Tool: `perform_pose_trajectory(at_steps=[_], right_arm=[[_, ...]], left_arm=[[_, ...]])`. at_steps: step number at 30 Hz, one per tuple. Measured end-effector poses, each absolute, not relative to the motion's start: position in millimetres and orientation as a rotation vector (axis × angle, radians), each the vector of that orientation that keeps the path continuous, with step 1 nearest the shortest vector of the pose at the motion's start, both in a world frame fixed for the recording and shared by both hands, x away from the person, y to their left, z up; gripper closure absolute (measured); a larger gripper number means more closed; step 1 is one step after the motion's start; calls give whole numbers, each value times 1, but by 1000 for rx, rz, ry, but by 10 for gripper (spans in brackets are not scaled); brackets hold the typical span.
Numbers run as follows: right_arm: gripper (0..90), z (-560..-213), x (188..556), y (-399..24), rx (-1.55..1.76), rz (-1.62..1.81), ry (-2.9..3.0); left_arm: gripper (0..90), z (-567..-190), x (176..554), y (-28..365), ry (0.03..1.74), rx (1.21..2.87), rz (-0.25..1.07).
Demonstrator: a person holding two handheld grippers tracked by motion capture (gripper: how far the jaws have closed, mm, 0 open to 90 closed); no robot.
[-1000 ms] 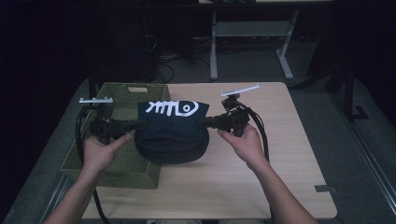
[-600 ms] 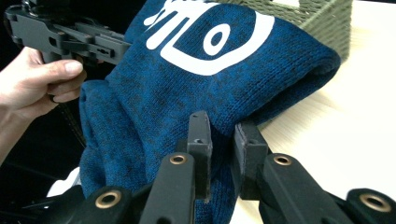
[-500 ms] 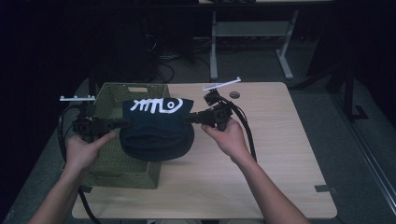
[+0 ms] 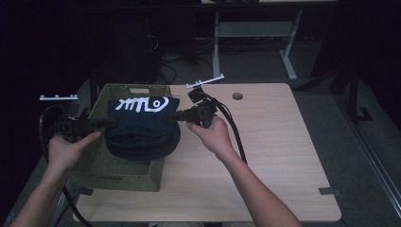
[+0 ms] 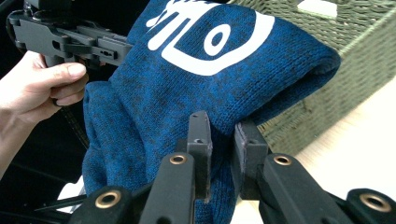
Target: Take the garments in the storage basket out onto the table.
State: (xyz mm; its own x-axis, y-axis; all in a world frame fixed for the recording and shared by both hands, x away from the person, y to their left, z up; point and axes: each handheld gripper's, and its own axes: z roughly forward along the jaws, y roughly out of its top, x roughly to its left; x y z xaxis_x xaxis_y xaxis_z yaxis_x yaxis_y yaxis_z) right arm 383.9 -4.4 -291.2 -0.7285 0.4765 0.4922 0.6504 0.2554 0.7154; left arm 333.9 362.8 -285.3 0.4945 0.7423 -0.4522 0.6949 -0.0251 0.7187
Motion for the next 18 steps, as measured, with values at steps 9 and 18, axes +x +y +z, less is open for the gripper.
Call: perform_pose_trajectory(at_steps=[9, 18], right_arm=[[790, -294, 391, 24, -1054, -1446, -2343], [789, -298, 396, 45, -1039, -1437, -2330]], left_arm=[[720, -289, 333, 388, 1266, 1720, 77], [720, -294, 333, 406, 1291, 1707, 84]])
